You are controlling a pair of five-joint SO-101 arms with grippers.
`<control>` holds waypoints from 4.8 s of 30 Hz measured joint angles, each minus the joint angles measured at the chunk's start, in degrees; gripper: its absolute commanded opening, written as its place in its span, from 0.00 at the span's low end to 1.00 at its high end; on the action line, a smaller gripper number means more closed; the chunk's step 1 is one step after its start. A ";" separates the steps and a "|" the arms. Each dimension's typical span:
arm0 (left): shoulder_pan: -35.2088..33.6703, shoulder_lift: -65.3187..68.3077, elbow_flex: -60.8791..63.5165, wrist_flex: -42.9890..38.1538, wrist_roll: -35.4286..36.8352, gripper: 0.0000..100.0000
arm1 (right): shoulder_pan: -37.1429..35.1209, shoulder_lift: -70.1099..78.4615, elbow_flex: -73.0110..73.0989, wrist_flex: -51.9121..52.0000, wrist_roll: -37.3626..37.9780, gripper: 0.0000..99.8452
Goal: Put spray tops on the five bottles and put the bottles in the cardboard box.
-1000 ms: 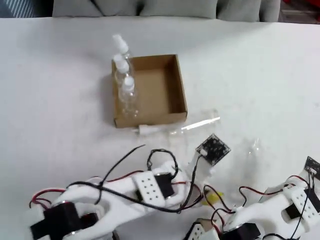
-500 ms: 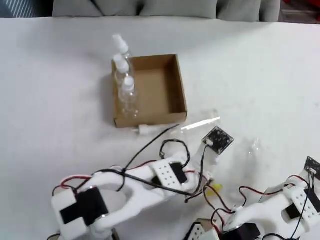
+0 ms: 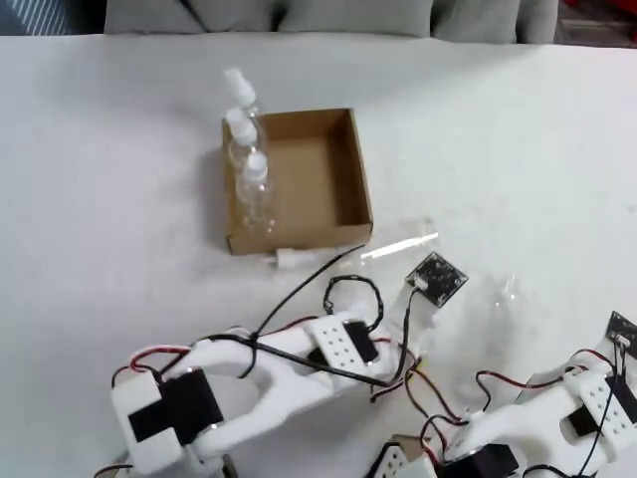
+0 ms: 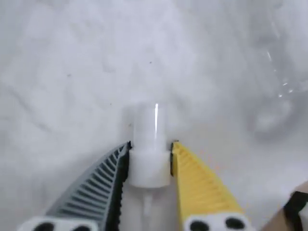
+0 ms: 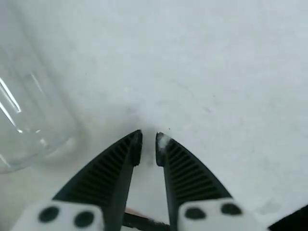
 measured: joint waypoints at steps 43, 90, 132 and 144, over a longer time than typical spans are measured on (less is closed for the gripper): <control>-47.91 -46.86 42.29 0.62 -2.29 0.02 | -0.35 0.00 -3.87 0.00 6.42 0.03; -48.26 -46.86 42.29 2.46 -6.86 0.02 | -34.73 0.00 -29.54 20.48 -25.41 0.14; -46.59 -46.86 42.29 2.46 -7.74 0.02 | -38.59 15.82 -25.58 4.13 -28.22 0.19; -46.59 -46.86 42.29 2.46 -7.74 0.02 | -38.42 22.86 -26.20 -1.67 -28.40 0.20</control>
